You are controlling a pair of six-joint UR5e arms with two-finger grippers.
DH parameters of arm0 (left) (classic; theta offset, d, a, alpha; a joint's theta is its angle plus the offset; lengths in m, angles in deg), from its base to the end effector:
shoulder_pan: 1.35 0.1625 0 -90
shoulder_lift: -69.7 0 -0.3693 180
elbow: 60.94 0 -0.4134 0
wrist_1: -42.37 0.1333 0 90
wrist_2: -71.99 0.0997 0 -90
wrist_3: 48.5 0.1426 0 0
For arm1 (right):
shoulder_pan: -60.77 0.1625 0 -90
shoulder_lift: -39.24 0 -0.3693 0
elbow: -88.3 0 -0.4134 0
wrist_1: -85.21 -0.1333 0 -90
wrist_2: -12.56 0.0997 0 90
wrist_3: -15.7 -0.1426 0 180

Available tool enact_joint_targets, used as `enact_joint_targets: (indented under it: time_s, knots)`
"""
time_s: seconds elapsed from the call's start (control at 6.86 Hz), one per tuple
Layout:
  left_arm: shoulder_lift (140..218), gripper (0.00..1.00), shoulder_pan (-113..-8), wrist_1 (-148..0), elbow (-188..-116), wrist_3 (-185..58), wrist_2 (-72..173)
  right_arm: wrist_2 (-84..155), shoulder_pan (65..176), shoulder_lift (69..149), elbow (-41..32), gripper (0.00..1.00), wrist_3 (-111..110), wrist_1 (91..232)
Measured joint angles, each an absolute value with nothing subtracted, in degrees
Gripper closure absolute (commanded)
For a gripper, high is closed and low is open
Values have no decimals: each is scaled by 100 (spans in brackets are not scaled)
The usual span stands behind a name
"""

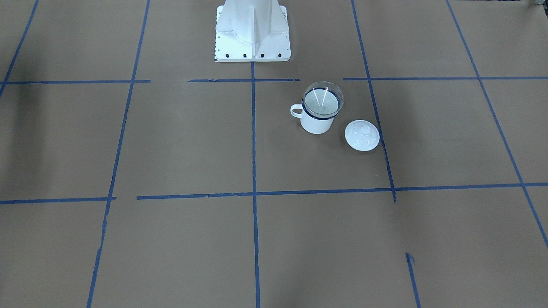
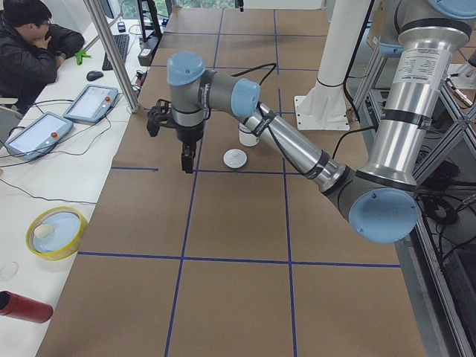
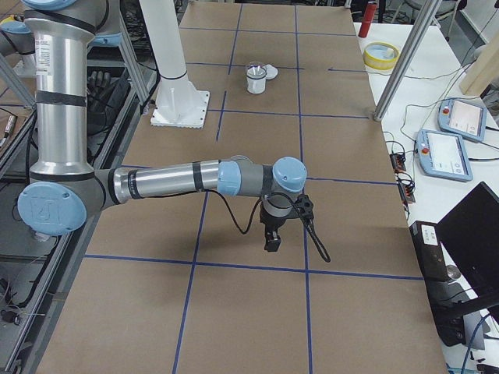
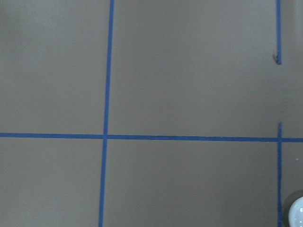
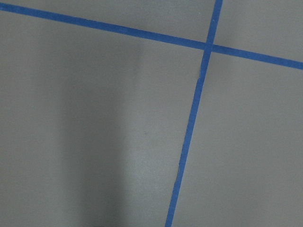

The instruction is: Remove funnel from cup

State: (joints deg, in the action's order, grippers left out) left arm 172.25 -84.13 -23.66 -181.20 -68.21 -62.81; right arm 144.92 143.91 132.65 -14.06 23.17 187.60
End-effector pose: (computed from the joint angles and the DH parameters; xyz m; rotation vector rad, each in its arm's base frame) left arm 0.0316 -0.5106 0.3056 0.1228 0.8256 -0.0767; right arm -0.0203 -0.4806 0.5780 -0.0535 -0.7409 -0.2163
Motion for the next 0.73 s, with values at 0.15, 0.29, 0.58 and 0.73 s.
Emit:
enact_joint_targets:
  time_s: [0.15,0.29,0.58,0.73]
  knots:
    - [17285,0,-7955,-2361,-18560,-7446,-6278,14492,14391,13261,-1405,0,2317,18760]
    - [17451,0,-7479,-2363,-18859,-8092,-6265,14492,14391,13261,-1404,0,2317,18760]
    - [17977,0,-6343,-2369,-19185,-9589,-5723,14492,14391,13265,-1408,0,2317,18760]
    - [18260,0,-5731,-2364,-19214,-10335,-5363,14492,14391,13266,-1409,0,2317,18760]
